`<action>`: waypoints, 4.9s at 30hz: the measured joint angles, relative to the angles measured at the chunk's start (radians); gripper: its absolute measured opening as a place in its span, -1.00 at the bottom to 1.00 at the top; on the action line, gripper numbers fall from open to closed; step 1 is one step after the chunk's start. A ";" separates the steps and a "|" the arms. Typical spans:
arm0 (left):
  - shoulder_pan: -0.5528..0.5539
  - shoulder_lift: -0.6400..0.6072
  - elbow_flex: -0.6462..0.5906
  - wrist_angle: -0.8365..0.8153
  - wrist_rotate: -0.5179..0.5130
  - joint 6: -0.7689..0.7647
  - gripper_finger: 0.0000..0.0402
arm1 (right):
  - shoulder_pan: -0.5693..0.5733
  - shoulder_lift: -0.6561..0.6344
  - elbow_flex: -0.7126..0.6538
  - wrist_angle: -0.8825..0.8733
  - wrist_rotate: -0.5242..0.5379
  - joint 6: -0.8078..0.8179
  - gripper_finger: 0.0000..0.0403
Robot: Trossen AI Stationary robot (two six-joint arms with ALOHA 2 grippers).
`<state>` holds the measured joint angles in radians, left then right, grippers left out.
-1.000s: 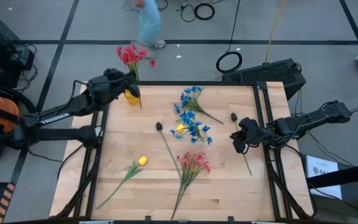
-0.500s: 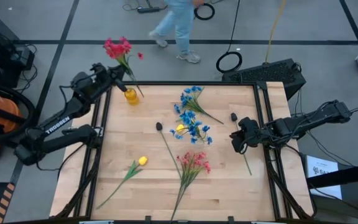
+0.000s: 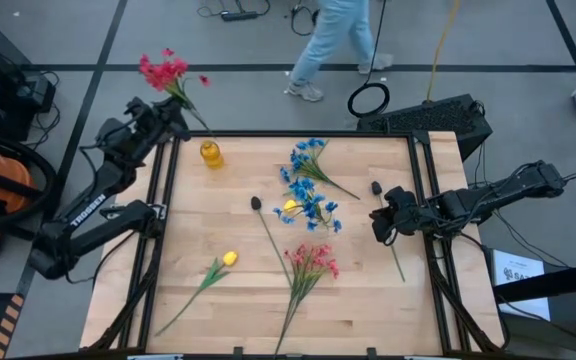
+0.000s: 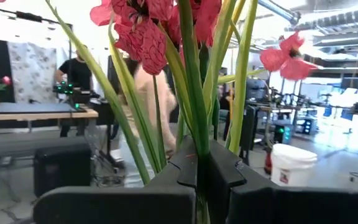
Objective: Sort flowers into vase by color
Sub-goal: Put the red flowers into the yellow vase, then put the bottom yellow tulip into the yellow vase
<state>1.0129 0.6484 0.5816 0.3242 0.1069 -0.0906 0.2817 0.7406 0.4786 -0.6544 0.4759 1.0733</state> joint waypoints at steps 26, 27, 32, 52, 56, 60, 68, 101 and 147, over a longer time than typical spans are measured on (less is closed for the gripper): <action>0.021 -0.020 0.013 -0.084 -0.059 0.028 -0.97 | 0.000 0.000 0.000 0.000 0.024 0.015 -0.66; 0.021 -0.022 0.018 -0.084 -0.059 0.028 -0.97 | 0.000 0.000 0.000 0.000 0.024 0.015 -0.66; 0.021 -0.024 0.024 -0.109 -0.059 0.028 -0.97 | 0.000 0.000 0.000 0.000 0.025 0.015 -0.66; 0.021 -0.015 -0.080 -0.163 -0.064 0.017 -0.97 | 0.000 0.000 0.000 0.000 0.026 0.015 -0.66; 0.021 -0.013 -0.145 -0.092 -0.064 -0.008 -0.97 | 0.000 0.000 0.000 0.000 0.026 0.015 -0.66; 0.021 -0.013 -0.203 -0.041 -0.064 -0.031 -0.97 | 0.000 0.000 0.000 0.000 0.026 0.015 -0.66; 0.021 -0.005 -0.261 -0.050 -0.093 -0.033 -0.75 | 0.000 0.000 0.000 0.000 0.026 0.015 -0.66; -0.024 -0.152 -0.161 -0.389 -0.104 -0.035 -0.09 | 0.000 0.000 0.000 0.000 0.036 -0.017 -0.66; -0.533 -0.103 0.003 -0.874 -0.282 -0.382 -0.09 | 0.000 0.000 0.000 0.029 0.157 -0.042 -0.66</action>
<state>0.4794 0.5456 0.5850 -0.5494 -0.1747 -0.4726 0.2821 0.7410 0.4786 -0.6254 0.6325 1.0317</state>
